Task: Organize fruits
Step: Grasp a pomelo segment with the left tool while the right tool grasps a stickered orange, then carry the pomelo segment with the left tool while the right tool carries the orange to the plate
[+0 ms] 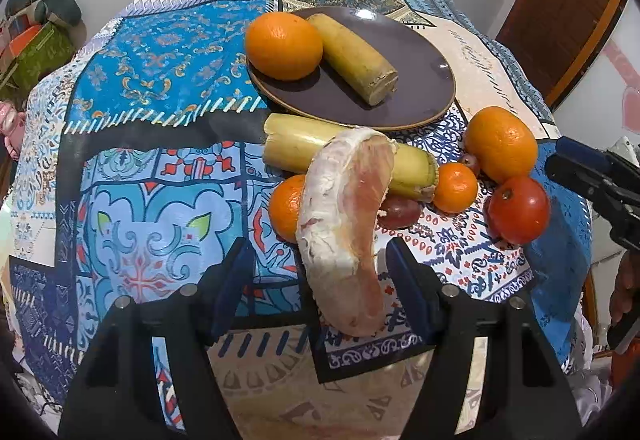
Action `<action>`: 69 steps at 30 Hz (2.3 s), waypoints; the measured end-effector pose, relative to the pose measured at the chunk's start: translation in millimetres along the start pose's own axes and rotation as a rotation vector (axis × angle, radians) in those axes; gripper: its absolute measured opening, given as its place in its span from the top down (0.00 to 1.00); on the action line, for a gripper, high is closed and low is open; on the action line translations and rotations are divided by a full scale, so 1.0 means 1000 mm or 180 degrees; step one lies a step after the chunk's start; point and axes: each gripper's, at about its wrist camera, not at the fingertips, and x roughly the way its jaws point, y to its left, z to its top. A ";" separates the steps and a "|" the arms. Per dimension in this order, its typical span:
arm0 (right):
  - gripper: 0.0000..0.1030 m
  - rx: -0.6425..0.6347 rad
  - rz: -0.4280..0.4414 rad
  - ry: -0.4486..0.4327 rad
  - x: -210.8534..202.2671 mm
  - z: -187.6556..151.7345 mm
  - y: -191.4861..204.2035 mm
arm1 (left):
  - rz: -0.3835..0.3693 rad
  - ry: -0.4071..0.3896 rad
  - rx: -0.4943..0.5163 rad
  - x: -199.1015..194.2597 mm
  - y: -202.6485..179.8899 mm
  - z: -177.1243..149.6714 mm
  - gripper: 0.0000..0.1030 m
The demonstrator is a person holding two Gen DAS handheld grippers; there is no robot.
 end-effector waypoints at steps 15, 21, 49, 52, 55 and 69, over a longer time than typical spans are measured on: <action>0.37 0.0024 0.0213 0.0200 0.033 0.006 -0.005 | 0.0023 -0.0038 -0.0012 0.007 -0.003 0.006 0.50; 0.35 0.0141 0.0299 0.0233 0.044 0.011 -0.013 | -0.0031 -0.0054 -0.0021 0.006 0.001 0.007 0.58; 0.36 0.0012 0.0194 -0.0082 0.009 0.033 -0.007 | -0.0013 -0.0686 0.0178 -0.059 -0.008 0.038 0.78; 0.36 -0.0037 0.0145 -0.0166 0.004 0.039 -0.004 | -0.0017 -0.0749 0.0164 -0.065 -0.008 0.046 0.78; 0.36 -0.0036 0.0151 -0.0226 0.000 0.047 -0.004 | -0.0018 -0.0820 0.0160 -0.070 -0.008 0.056 0.78; 0.36 -0.0172 0.0108 -0.0428 0.010 0.088 0.001 | -0.0057 -0.1052 0.0190 -0.068 -0.009 0.110 0.78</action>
